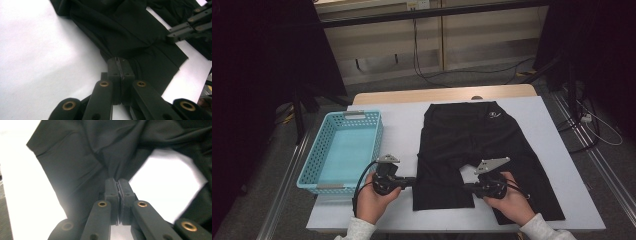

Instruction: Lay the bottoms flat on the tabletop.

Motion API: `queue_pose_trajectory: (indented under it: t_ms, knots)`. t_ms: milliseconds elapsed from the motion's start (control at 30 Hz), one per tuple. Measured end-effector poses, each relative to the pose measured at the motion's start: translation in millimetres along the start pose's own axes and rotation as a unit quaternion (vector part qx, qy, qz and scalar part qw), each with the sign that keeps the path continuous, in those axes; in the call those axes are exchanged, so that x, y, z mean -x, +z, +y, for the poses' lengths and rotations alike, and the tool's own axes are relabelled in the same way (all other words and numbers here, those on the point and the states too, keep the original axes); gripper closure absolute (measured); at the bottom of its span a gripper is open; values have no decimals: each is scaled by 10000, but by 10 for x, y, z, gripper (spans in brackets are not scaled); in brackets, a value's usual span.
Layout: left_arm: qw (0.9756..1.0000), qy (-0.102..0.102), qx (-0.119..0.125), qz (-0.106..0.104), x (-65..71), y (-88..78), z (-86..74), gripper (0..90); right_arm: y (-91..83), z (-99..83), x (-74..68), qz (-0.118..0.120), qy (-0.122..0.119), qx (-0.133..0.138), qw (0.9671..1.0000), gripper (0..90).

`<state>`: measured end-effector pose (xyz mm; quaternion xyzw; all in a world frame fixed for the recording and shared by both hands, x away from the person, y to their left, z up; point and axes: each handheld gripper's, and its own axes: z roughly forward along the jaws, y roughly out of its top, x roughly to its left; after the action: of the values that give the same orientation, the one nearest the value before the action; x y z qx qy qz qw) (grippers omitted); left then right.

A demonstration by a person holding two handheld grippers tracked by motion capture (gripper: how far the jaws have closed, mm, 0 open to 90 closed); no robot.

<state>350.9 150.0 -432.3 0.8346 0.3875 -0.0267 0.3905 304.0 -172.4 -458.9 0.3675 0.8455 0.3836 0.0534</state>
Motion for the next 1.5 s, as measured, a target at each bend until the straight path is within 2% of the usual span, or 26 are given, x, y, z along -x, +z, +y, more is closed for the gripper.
queue_pose_trajectory:
  t_ms: [67, 133, 233, 267, 333, 467, 533, 667, 700, 767, 867, 1000, 1067, 1133, 1233, 1333, 1500]
  knots:
    - [10000, -15, -26, 28, -5, 10, -9, 898, 4, 1, -38, 109, 12, -51, 9999, 864]
    - [10000, -8, -25, 50, -11, 23, -14, 897, 12, 15, -66, 131, -29, -72, 9999, 802]
    - [10000, -4, -47, 74, -22, 31, -16, 898, 3, 54, -66, 34, -89, 57, 9999, 723]
    - [10000, -4, -44, 67, -25, 34, -15, 898, -7, 77, -51, -82, -63, 126, 9999, 691]
    - [10000, 1, -45, 68, -25, 40, -13, 897, -12, 113, -18, -278, -51, 257, 9993, 669]
    - [10000, 4, -60, 68, -22, 59, -10, 897, 19, 171, 32, -377, 39, 420, 9984, 654]
    - [9999, 18, -70, 69, -20, 57, -8, 897, 26, 194, 55, -311, 109, 495, 9982, 656]
    - [9999, 0, -77, 79, -29, 58, -15, 897, -16, 229, 125, -516, 282, 695, 9959, 663]
    - [9999, 6, -81, 85, -30, 60, -17, 898, -12, 229, 139, -570, 300, 676, 9956, 667]
    - [9999, 0, -90, 79, -27, 66, -16, 897, 29, 220, 147, -510, 286, 563, 9967, 671]
    - [9999, 12, -91, 65, -18, 68, -10, 897, 147, 213, 98, -441, 160, 399, 9981, 666]
    - [9999, 6, -104, 61, -15, 77, -14, 897, 273, 235, 31, -558, -60, 209, 9982, 674]
    - [9999, 7, -105, 58, -16, 77, -17, 897, 291, 239, 17, -618, -97, 254, 9977, 718]
    - [9999, 12, -112, 60, -17, 77, -18, 898, 292, 243, 24, -603, -117, 238, 9978, 822]
    - [9999, 10, -121, 69, -13, 78, -16, 898, 293, 239, 54, -461, -15, 281, 9985, 886]
    - [9999, -5, -114, 87, -17, 61, -13, 898, 253, 225, 99, -445, 117, 312, 9985, 893]
    - [9999, 2, -118, 118, -32, 42, -15, 900, 63, 150, 258, -538, 368, 440, 9969, 900]
